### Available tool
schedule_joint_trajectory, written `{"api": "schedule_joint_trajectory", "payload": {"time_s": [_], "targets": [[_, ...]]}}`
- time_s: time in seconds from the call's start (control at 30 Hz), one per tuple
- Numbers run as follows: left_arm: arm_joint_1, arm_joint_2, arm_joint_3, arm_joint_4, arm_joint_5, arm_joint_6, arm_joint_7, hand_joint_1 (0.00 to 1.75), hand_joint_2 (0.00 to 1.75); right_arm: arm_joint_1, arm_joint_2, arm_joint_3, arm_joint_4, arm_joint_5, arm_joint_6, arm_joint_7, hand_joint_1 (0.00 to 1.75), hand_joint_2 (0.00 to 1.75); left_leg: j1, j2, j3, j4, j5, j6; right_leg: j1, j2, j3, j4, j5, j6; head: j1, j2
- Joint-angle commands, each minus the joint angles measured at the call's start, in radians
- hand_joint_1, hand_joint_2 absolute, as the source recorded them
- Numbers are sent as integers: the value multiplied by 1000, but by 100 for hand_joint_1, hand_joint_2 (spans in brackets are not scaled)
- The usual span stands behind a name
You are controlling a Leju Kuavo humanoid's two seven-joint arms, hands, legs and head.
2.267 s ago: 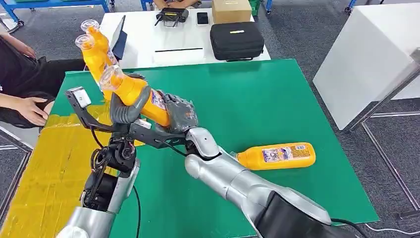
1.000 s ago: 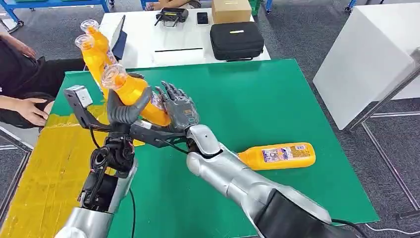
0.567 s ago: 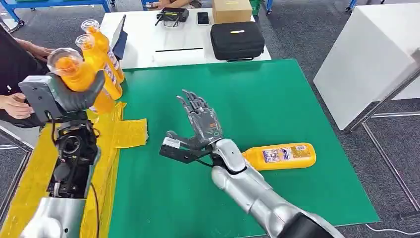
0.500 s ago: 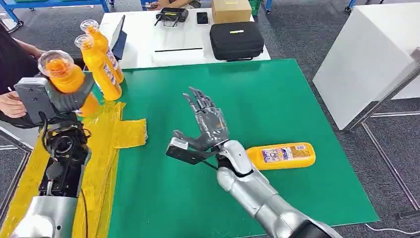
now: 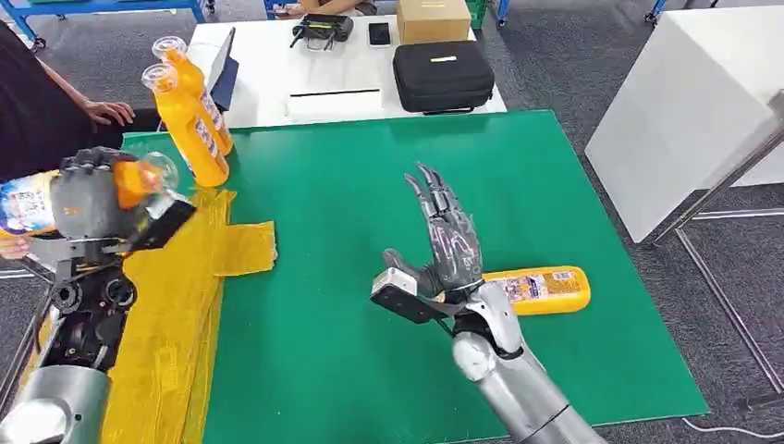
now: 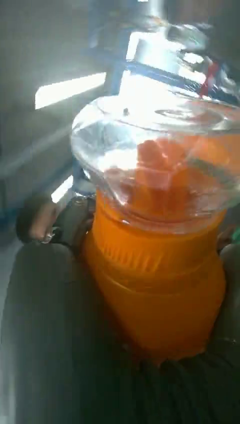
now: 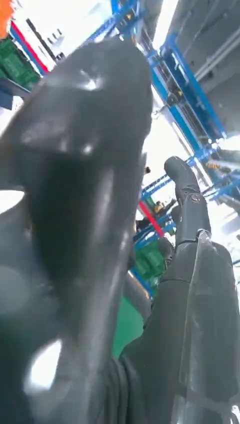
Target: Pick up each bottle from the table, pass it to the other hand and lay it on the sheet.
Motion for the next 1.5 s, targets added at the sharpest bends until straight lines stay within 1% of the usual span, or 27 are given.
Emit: {"api": "schedule_joint_trajectory", "payload": {"time_s": [0.03, 0.07, 0.1, 0.13, 0.17, 0.2, 0.23, 0.37, 0.47, 0.5, 0.53, 0.6, 0.67, 0.77, 0.8, 0.83, 0.97, 1.0, 1.03, 1.13, 1.17, 1.2, 1.27, 1.33, 1.4, 1.43, 1.5], "targets": [[23, -29, 36, 350, -118, 4, 46, 175, 175, -1, -99, -61, -55, -56, 14, -18, 0, 0, -1, 0, 7, -1, -2, -1, 0, -1, 6, -1, -2, -1, 0, 0], [38, -29, 6, 366, -100, 4, 53, 175, 175, 4, -107, -64, -61, -57, 13, -20, 0, 0, 0, 1, 5, -1, -2, -1, 1, 0, 5, -1, -1, -1, 0, 0], [43, -28, -1, 391, -98, 4, 46, 175, 175, 11, -116, -69, -68, -60, 13, -20, 0, 0, 0, 0, 8, -2, -3, -1, 1, -1, 8, -1, -3, -1, 0, 0], [43, -28, -1, 391, -98, 4, 46, 175, 175, 11, -116, -69, -68, -60, 13, -20, 0, 0, -2, -1, 7, -3, -1, -1, -1, -2, 6, -1, -3, -1, -1, 0], [57, -33, -6, 399, -103, 4, 42, 175, 175, 14, -127, -86, -82, -87, 39, -26, 0, 0, -1, -2, 9, -3, -2, -1, -1, -4, 9, -1, -4, -1, 0, 0], [78, -37, -29, 402, -91, 4, 44, 175, 175, 25, -126, -97, -88, -81, 42, -44, 0, 0, -1, -2, 5, -2, -1, -1, -1, -3, 5, -1, -2, -1, 0, 0], [83, -41, -37, 421, -87, 4, 32, 175, 175, 31, -137, -101, -97, -83, 42, -43, 0, 0, -1, -3, 7, -1, -2, -1, 0, -4, 7, -1, -4, -1, 0, 0], [93, -89, -117, 560, -104, -3, -16, 175, 175, 33, -197, -126, -78, -96, 31, -47, 0, 0, -2, -3, 6, -2, -2, 0, -1, -4, 6, -1, -3, 0, 0, 0], [94, -107, -147, 578, -72, -37, -7, 175, 175, 21, -220, -130, -50, -111, 37, -50, 0, 0, -2, -4, 6, -1, -3, 0, -1, -5, 7, -1, -3, 0, 0, 0], [97, -118, -150, 580, -58, -62, -3, 175, 175, 11, -226, -134, -30, -111, 38, -50, 0, 0, -3, -2, 3, -1, -2, 1, -2, -3, 4, -1, -2, 0, 0, 0], [95, -124, -143, 581, -34, -89, -12, 175, 175, 8, -230, -136, -22, -111, 40, -50, 0, 0, -3, -4, 6, -1, -3, 1, -2, -5, 7, -2, -3, 0, 0, 0], [93, -132, -120, 580, 24, -158, -33, 175, 175, -5, -240, -130, 1, -101, 74, -31, 0, 0, -6, -4, 7, -2, -2, 3, -5, -5, 8, -1, -2, 1, -1, 0], [95, -131, -123, 576, 29, -160, -35, 175, 175, -9, -239, -134, 7, -101, 74, -31, 0, 0, -5, -3, 10, -1, -4, 2, -4, -4, 12, -2, -4, 1, -2, 0], [96, -127, -127, 572, 35, -164, -36, 175, 175, -13, -235, -134, 10, -101, 76, -30, 0, 0, -7, -8, 12, -2, -3, 6, -7, -8, 16, -2, -5, 5, -1, 0], [94, -132, -113, 572, 68, -195, -45, 169, 175, -22, -238, -129, 21, -88, 94, -11, 0, 0, -6, -7, 14, -2, -4, 5, -6, -7, 18, -3, -5, 5, -1, 0], [93, -135, -110, 569, 81, -205, -53, 0, 0, -29, -238, -129, 28, -84, 101, -2, 0, 0, -5, -7, 15, -2, -4, 5, -6, -8, 20, -3, -5, 4, -1, 0], [88, -166, -87, 530, 211, -266, -119, 0, 0, -65, -287, -142, 106, -73, 146, 21, 0, 0, -6, -6, 17, -1, -4, 5, -5, -8, 22, -3, -4, 4, -1, 0], [93, -170, -85, 512, 247, -274, -137, 0, 0, -60, -298, -151, 119, -81, 161, 21, 0, 175, -7, -10, 16, -1, -3, 7, -7, -10, 21, -2, -4, 6, 0, 0], [93, -172, -83, 503, 272, -291, -141, 0, 0, -50, -307, -159, 124, -84, 166, 23, 0, 175, -7, -10, 17, -1, -3, 7, -7, -11, 23, -3, -4, 5, -1, 0], [114, -157, -138, 420, 421, -362, -157, 0, 0, -18, -343, -174, 129, -79, 258, 45, 0, 175, -8, -13, 17, -1, -1, 8, -8, -14, 23, -3, -5, 5, -1, 0], [118, -153, -152, 409, 431, -365, -150, 0, 0, -15, -343, -178, 129, -78, 260, 44, 0, 175, -8, -13, 17, -1, -2, 8, -8, -14, 24, -3, -4, 5, 0, 0], [125, -149, -163, 388, 481, -399, -159, 0, 0, -16, -357, -166, 134, -65, 307, 59, 0, 175, -8, -14, 17, -1, -1, 8, -8, -15, 24, -3, -4, 5, -1, 0], [140, -129, -180, 335, 637, -598, -146, 0, 0, -12, -397, -150, 148, -33, 385, 90, 0, 175, -9, -14, 17, -2, -2, 9, -9, -14, 23, -2, -4, 6, -1, 0], [174, -94, -219, 229, 793, -731, -123, 0, 0, -1, -432, -160, 150, -56, 470, 88, 0, 175, -8, -12, 17, -1, -3, 8, -7, -12, 23, -3, -4, 5, -2, 0], [195, -71, -239, 129, 915, -757, -102, 0, 0, 26, -484, -180, 134, -89, 536, 72, 0, 175, -9, -14, 17, -2, -2, 10, -8, -15, 24, -3, -4, 6, -1, 0], [199, -62, -255, 104, 934, -757, -82, 0, 0, 34, -490, -190, 129, -91, 540, 66, 0, 175, -8, -14, 17, -1, -1, 10, -8, -16, 24, -3, -4, 5, -1, 0], [206, -64, -240, 75, 992, -767, -99, 0, 0, 48, -501, -194, 113, -103, 564, 52, 0, 175, -8, -15, 16, -1, -2, 11, -8, -16, 24, -3, -4, 6, -1, 0]]}}
